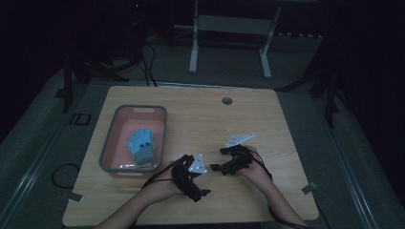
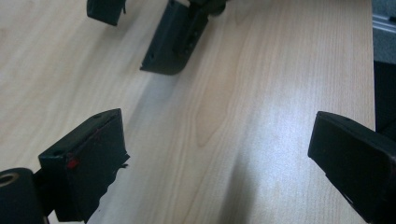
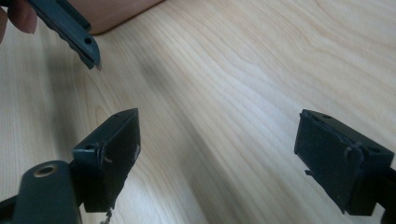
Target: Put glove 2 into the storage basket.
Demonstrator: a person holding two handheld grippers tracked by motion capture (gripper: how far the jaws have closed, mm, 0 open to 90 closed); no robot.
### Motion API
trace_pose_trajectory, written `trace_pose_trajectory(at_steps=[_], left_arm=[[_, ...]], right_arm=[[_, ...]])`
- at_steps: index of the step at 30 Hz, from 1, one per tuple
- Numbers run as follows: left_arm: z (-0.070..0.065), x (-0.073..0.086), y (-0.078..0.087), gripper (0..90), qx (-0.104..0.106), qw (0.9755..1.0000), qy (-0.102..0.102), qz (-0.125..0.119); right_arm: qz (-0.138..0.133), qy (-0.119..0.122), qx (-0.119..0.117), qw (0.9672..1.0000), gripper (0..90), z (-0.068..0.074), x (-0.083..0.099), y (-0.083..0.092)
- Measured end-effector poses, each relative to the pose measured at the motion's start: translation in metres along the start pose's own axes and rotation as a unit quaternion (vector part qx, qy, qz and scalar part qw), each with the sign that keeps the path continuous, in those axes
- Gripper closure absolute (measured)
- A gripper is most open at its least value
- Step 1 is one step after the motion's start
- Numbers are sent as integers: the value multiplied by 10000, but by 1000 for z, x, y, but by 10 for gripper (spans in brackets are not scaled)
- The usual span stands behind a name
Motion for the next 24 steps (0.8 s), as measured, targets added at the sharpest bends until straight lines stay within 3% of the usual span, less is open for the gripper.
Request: trace_pose_trajectory(at_steps=[10,13,18,24], left_arm=[[-9,9,-16,46,174,9998,8,42],[-11,12,-19,46,151,9998,-89,36],[-14,18,-27,45,202,9990,-306,241],[-18,19,-32,46,299,9991,-270,153]], right_arm=[[-116,-37,-6,9999,149,-1,26,1],[-55,-27,46,10000,148,-2,32,2],[-112,81,187,9997,148,-3,39,6],[-110,64,168,9998,145,0,47,8]])
Point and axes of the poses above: each handheld gripper's, and its own axes: y roughly backward along the jaws, x roughly out of its underside, z roughly to its left, the point moved 5 cm from there along -y, roughly forward along the jaws, and after that the axes turned 3 degrees about -x, right-handed, at the moved point
